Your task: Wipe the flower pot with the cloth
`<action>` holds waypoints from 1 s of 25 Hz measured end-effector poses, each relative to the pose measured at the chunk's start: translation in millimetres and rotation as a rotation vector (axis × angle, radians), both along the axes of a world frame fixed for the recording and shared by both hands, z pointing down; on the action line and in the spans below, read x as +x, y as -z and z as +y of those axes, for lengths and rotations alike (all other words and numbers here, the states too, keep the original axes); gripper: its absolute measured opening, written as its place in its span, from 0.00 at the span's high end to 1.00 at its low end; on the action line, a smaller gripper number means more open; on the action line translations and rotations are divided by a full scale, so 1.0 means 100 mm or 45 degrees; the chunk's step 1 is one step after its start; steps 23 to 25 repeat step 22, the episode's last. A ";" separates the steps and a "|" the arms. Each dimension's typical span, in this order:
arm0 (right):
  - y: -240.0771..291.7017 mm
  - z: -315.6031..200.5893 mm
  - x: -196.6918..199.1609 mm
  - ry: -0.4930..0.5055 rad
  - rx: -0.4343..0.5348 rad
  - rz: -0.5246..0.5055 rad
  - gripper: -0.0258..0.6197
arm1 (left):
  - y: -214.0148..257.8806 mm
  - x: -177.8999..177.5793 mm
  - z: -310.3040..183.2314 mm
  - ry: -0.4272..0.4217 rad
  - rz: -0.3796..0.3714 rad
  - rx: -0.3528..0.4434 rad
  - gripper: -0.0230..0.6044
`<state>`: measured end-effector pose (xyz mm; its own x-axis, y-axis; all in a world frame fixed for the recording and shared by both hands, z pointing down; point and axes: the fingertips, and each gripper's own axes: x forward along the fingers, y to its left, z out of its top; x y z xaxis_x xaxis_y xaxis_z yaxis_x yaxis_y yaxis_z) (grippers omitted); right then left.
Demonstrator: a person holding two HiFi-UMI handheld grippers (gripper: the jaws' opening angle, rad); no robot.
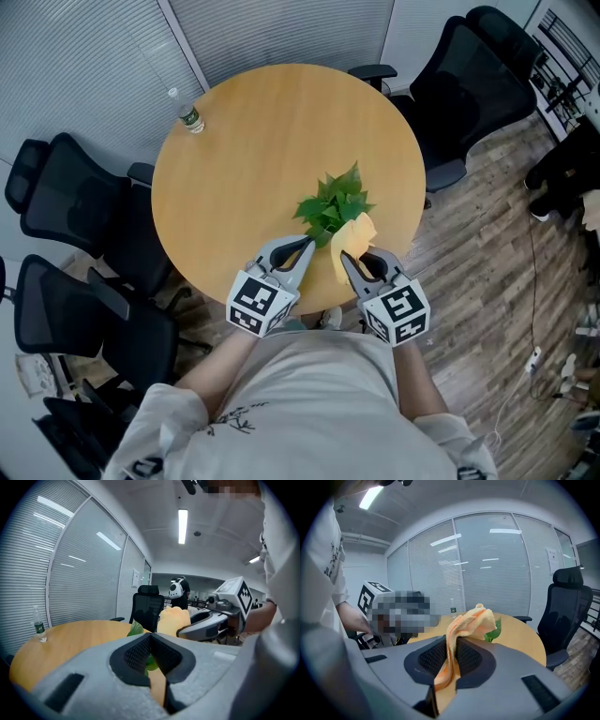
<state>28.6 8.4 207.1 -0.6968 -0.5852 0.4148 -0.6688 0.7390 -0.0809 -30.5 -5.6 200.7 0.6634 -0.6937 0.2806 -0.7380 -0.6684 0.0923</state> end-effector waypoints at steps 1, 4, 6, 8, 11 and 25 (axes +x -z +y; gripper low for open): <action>0.00 0.00 0.00 0.002 -0.002 0.000 0.89 | 0.00 0.00 0.00 0.000 0.002 -0.002 0.95; -0.01 0.01 -0.01 0.008 -0.004 0.001 0.89 | 0.00 0.02 0.02 -0.006 0.004 -0.004 0.95; 0.00 0.01 -0.01 0.012 -0.003 0.003 0.89 | -0.01 0.03 0.03 -0.011 0.004 -0.005 0.95; 0.00 0.03 -0.02 0.017 -0.001 0.007 0.89 | -0.01 0.03 0.04 -0.014 0.006 -0.010 0.95; -0.01 0.05 -0.03 0.023 -0.002 0.010 0.89 | -0.02 0.03 0.06 -0.015 0.010 -0.016 0.95; -0.02 0.09 -0.02 0.018 -0.007 -0.001 0.89 | -0.03 0.02 0.10 -0.012 0.013 -0.011 0.95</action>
